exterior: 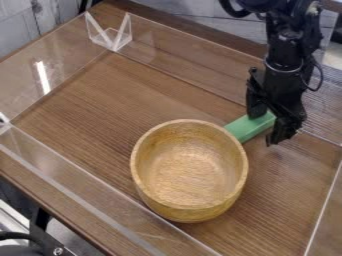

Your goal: Put the green block in the brown bowl

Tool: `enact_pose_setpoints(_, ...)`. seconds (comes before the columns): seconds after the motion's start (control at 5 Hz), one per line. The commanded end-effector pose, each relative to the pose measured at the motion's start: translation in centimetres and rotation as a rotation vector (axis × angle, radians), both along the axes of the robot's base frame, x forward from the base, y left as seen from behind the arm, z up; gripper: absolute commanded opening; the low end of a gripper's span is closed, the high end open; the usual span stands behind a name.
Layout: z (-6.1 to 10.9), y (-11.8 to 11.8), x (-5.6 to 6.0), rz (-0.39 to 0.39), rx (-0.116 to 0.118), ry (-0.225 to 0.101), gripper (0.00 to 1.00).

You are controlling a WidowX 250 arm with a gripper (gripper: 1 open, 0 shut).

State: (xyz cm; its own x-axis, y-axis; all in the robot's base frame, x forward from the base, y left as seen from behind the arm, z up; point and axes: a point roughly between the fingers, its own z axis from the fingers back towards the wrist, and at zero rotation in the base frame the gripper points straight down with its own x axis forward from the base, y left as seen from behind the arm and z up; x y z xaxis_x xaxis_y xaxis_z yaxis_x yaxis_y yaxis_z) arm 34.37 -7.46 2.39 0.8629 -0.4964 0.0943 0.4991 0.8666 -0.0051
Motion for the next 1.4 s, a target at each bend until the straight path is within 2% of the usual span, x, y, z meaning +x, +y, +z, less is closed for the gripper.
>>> enact_pose_setpoints(0.0,-2.1,1.1,-0.2,0.005,0.001,0.035,1.0)
enact_pose_setpoints(0.8,-3.1,2.1,0.0,0.026,-0.014,0.056,1.0)
enact_pose_setpoints(1.0,-2.0,2.2,-0.1,0.033,-0.014,0.071,0.0)
enact_pose_setpoints(1.2,-0.9,2.5,-1.2,0.084,-0.03,0.106,0.0)
